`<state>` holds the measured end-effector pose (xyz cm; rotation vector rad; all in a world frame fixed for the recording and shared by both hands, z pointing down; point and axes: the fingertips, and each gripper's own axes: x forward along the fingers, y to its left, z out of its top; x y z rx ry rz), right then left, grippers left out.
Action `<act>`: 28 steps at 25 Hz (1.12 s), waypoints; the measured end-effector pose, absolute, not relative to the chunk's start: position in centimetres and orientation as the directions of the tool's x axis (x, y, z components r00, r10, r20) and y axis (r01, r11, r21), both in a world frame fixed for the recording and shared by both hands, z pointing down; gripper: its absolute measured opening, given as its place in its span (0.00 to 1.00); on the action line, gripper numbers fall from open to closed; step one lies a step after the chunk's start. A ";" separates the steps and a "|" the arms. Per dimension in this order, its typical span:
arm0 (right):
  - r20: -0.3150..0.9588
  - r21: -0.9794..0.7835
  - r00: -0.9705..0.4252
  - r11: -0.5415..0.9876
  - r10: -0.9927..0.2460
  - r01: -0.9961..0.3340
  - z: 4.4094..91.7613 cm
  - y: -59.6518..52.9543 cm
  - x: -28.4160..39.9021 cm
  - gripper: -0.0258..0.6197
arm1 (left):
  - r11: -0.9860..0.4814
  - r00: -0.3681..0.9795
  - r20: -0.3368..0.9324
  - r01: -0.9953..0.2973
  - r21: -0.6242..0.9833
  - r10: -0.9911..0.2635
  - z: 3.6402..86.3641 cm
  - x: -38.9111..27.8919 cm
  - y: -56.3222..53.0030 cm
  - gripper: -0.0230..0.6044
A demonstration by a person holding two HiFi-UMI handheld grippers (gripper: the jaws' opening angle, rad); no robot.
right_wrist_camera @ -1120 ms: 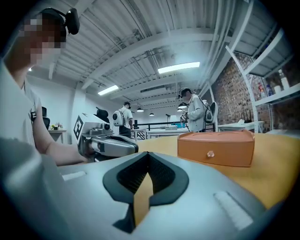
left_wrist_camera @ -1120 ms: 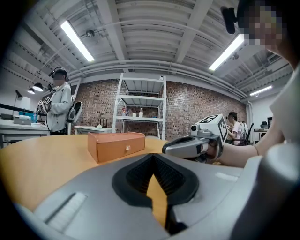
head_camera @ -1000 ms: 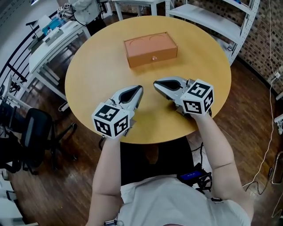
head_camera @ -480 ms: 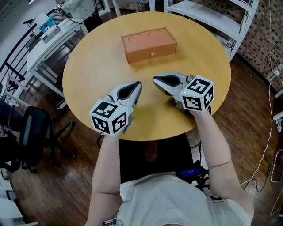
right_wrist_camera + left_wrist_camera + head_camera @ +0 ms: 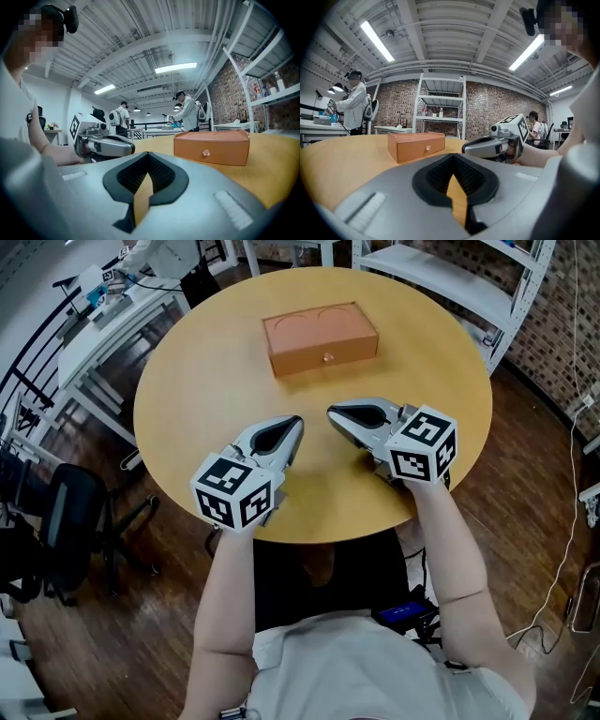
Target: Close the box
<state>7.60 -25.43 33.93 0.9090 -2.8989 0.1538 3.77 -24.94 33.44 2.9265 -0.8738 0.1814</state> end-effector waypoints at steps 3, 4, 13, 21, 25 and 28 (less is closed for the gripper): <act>0.125 -0.067 -0.817 0.817 -0.563 -0.573 34.0 -25.4 7.8 0.04 | -0.834 0.830 0.138 -0.550 0.044 -0.541 33.5 4.0 -24.9 0.04; 0.125 -0.067 -0.817 0.816 -0.563 -0.573 34.0 -25.4 7.8 0.04 | -0.834 0.830 0.138 -0.550 0.045 -0.540 33.5 3.9 -24.9 0.04; 0.125 -0.066 -0.817 0.817 -0.563 -0.573 34.0 -25.4 7.6 0.04 | -0.834 0.830 0.137 -0.551 0.045 -0.541 33.5 3.8 -24.9 0.04; 0.124 -0.067 -0.817 0.816 -0.564 -0.574 34.0 -25.4 7.7 0.04 | -0.834 0.830 0.136 -0.550 0.045 -0.540 33.5 3.8 -24.9 0.04; 0.124 -0.068 -0.817 0.817 -0.563 -0.573 34.1 -25.3 7.7 0.04 | -0.834 0.830 0.137 -0.550 0.045 -0.540 33.6 3.9 -24.9 0.04; 0.124 -0.068 -0.817 0.816 -0.563 -0.573 34.1 -25.4 7.5 0.04 | -0.834 0.830 0.137 -0.550 0.045 -0.540 33.6 3.7 -24.9 0.04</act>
